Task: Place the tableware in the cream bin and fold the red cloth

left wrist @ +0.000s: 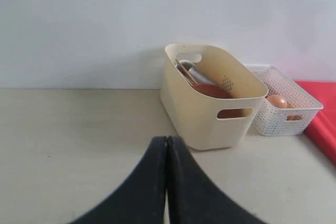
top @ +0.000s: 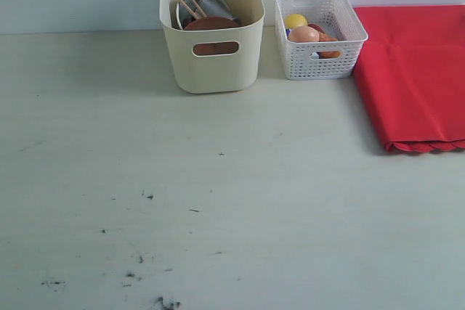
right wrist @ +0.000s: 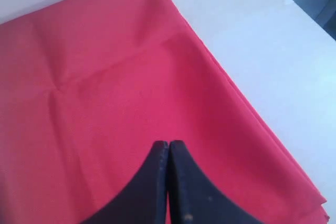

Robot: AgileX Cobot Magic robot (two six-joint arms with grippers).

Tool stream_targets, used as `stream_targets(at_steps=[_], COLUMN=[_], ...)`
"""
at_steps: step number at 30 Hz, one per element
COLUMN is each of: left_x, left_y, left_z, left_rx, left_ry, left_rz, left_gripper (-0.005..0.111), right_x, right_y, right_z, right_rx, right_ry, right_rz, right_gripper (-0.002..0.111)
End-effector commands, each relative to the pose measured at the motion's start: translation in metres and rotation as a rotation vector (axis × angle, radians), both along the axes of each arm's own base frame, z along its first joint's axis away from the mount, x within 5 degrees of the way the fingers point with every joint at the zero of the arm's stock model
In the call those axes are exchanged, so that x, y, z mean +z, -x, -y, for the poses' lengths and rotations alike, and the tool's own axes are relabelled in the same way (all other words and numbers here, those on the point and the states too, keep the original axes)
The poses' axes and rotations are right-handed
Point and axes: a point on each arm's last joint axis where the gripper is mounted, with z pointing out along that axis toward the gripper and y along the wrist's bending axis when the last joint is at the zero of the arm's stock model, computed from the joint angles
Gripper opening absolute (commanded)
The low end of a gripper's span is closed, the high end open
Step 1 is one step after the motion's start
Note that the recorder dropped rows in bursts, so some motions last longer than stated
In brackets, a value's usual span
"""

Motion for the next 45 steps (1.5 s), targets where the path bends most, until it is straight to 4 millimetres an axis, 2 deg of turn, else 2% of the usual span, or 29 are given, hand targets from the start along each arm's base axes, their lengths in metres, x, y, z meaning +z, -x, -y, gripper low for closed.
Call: stream_targets(at_steps=[1,5,12,15,19,22,29,33,40,45], left_x=[0.003,-0.005,-0.031,-0.043,-0.059,-0.067,-0.07,-0.081,-0.109,-0.111], left_y=[0.011,0.026,0.052,0.056,0.053,0.051,0.051,0.048,0.048,0.049], left_z=[-0.01,-0.018,-0.027,-0.031,-0.037,-0.037,-0.038,-0.036,-0.033,-0.033], left_rx=[0.091,0.186,0.322,0.387,0.446,0.454,0.456,0.432,0.397,0.396], left_ry=[-0.015,-0.028,-0.049,-0.055,-0.058,-0.057,-0.041,-0.04,-0.062,-0.076], left_rz=[0.095,0.171,0.345,0.397,0.392,0.374,0.368,0.344,0.032,0.013], left_gripper=[0.001,0.001,0.001,0.001,0.001,0.001,0.001,0.001,0.001,0.001], right_x=[0.003,0.003,0.003,0.003,0.003,0.003,0.003,0.004,0.004,0.004], right_y=[0.001,0.001,0.001,0.001,0.001,0.001,0.001,0.0,0.0,0.0], right_z=[-0.002,-0.002,-0.002,-0.002,-0.002,-0.002,-0.002,-0.002,-0.002,-0.002], right_rx=[0.01,0.01,0.01,0.01,0.01,0.011,0.011,0.015,0.019,0.019], right_ry=[0.003,0.003,0.003,0.003,0.003,0.003,0.003,0.002,0.003,0.003], right_rz=[0.013,0.013,0.013,0.013,0.013,0.015,0.015,0.021,0.026,0.026], right_gripper=[0.0,0.0,0.0,0.0,0.0,0.0,0.0,0.0,0.0,0.0])
